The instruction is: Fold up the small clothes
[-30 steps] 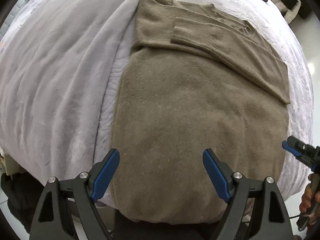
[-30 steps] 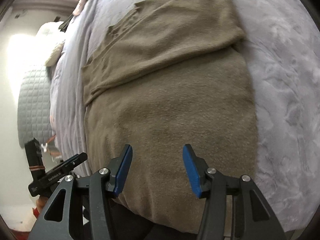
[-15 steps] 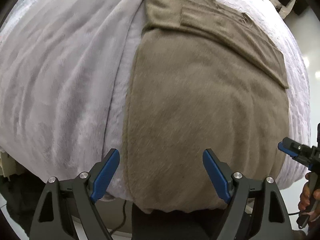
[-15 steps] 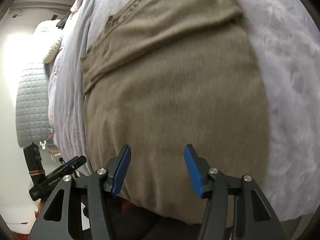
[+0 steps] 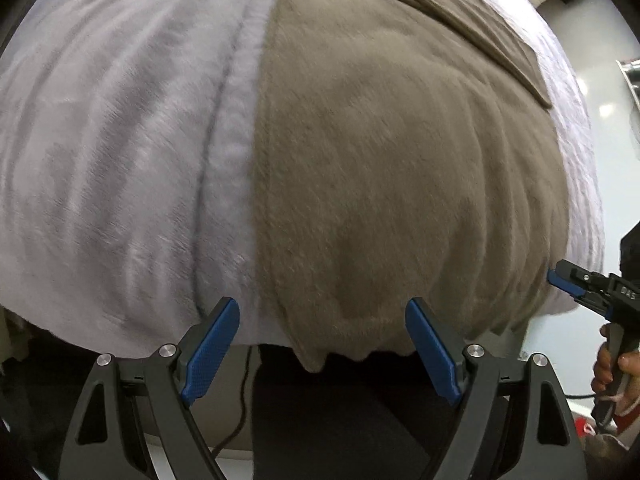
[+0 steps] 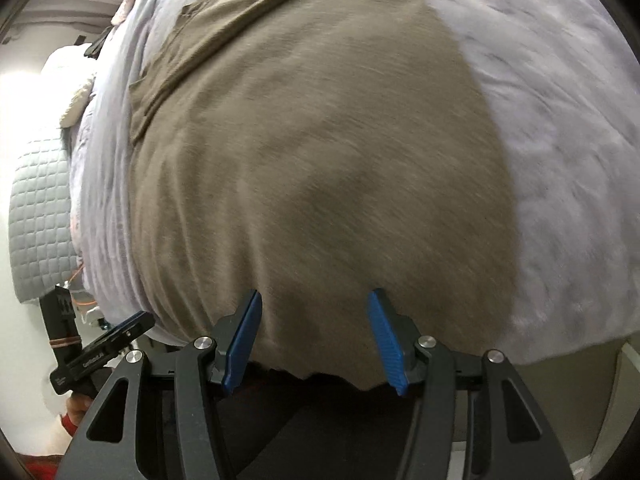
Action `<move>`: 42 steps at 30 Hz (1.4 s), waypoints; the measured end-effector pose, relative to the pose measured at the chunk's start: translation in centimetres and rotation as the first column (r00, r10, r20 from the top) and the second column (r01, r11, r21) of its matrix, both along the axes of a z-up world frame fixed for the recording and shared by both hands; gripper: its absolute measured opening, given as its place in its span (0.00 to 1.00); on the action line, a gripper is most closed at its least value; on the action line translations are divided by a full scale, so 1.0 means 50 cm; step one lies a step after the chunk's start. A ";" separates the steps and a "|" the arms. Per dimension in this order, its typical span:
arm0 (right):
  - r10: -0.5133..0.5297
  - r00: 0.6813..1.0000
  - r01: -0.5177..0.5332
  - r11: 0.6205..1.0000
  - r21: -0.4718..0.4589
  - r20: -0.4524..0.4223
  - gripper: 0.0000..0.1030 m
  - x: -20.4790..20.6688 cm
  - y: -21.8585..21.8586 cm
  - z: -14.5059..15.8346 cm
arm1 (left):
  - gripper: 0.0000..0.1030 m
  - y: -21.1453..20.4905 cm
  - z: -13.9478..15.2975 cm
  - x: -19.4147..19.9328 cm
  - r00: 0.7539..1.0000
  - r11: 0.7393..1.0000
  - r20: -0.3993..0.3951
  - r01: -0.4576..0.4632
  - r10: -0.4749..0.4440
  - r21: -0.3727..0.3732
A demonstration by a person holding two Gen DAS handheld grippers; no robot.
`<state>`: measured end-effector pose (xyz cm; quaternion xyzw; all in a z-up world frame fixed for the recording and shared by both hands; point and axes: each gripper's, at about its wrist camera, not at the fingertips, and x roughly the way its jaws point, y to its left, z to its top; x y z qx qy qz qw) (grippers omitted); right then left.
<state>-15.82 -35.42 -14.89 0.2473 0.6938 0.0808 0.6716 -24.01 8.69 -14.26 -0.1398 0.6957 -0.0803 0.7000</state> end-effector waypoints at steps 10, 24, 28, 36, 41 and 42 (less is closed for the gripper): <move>-0.058 0.997 0.054 0.995 -0.083 -0.051 0.57 -0.103 -0.092 -0.046 | 0.83 -0.029 -0.038 -0.007 0.998 0.996 0.002 0.060 -0.060 -0.069; -0.113 0.991 0.119 0.990 0.073 -0.077 0.07 -0.114 -0.073 -0.103 | 0.11 -0.086 -0.061 0.009 0.993 0.989 0.006 0.114 -0.114 -0.097; -0.165 0.986 0.167 0.967 0.192 -0.028 0.07 -0.117 -0.063 -0.069 | 0.11 -0.074 -0.012 0.012 0.994 0.977 0.073 0.095 -0.082 -0.192; -0.256 0.964 0.207 0.897 0.391 0.076 0.07 -0.042 -0.055 0.012 | 0.11 -0.052 0.104 0.081 0.978 0.956 0.209 0.063 -0.002 -0.288; -0.312 0.940 0.206 0.841 0.500 0.138 0.07 0.064 -0.062 0.069 | 0.11 -0.030 0.172 0.176 0.957 0.945 0.276 0.006 0.089 -0.327; -0.325 0.934 0.208 0.829 0.520 0.146 0.07 0.093 -0.067 0.080 | 0.11 -0.027 0.181 0.193 0.953 0.943 0.286 -0.001 0.101 -0.332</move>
